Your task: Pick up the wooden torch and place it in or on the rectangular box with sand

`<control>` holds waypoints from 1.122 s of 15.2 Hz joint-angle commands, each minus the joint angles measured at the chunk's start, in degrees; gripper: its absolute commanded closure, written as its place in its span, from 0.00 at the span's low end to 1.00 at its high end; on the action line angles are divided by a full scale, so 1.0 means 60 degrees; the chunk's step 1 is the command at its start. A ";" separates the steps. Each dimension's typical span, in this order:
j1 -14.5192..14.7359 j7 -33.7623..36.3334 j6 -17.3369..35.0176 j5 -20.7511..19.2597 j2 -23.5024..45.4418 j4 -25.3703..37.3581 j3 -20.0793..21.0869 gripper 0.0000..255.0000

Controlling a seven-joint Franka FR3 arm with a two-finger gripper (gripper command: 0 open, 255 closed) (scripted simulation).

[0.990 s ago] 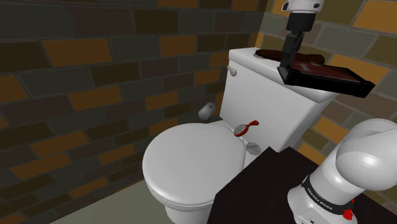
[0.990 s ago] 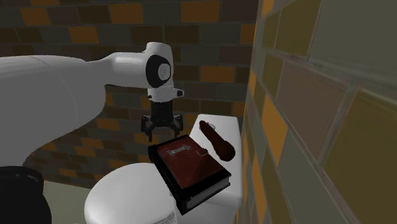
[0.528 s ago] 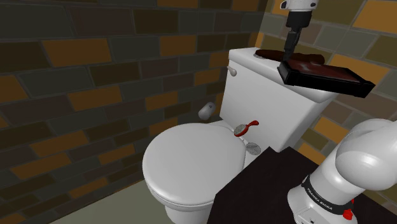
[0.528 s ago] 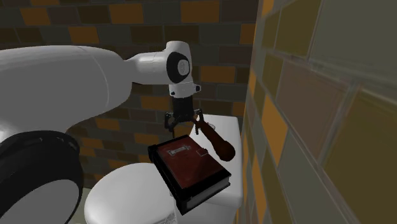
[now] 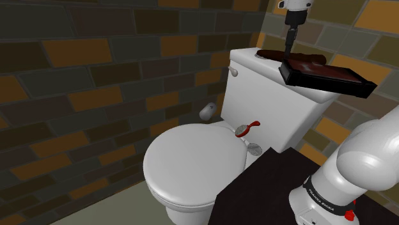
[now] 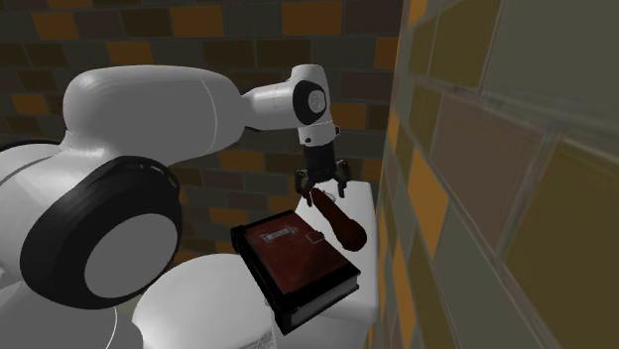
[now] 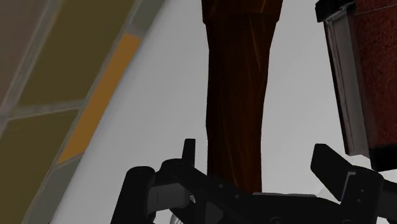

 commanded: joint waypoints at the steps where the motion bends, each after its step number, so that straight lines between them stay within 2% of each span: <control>1: -0.0024 -0.0173 0.0150 -0.0041 0.0148 0.0052 -0.0076 0.00; 7: -0.0103 -0.0115 0.0981 -0.0131 0.0065 -0.0845 -0.0193 0.00; 15: -0.0103 -0.0115 0.0980 -0.0131 0.0065 -0.0843 -0.0194 0.00; 16: -0.0103 -0.0115 0.0980 -0.0131 0.0065 -0.0843 -0.0194 1.00; 17: -0.0103 -0.0115 0.0980 -0.0131 0.0065 -0.0843 -0.0194 1.00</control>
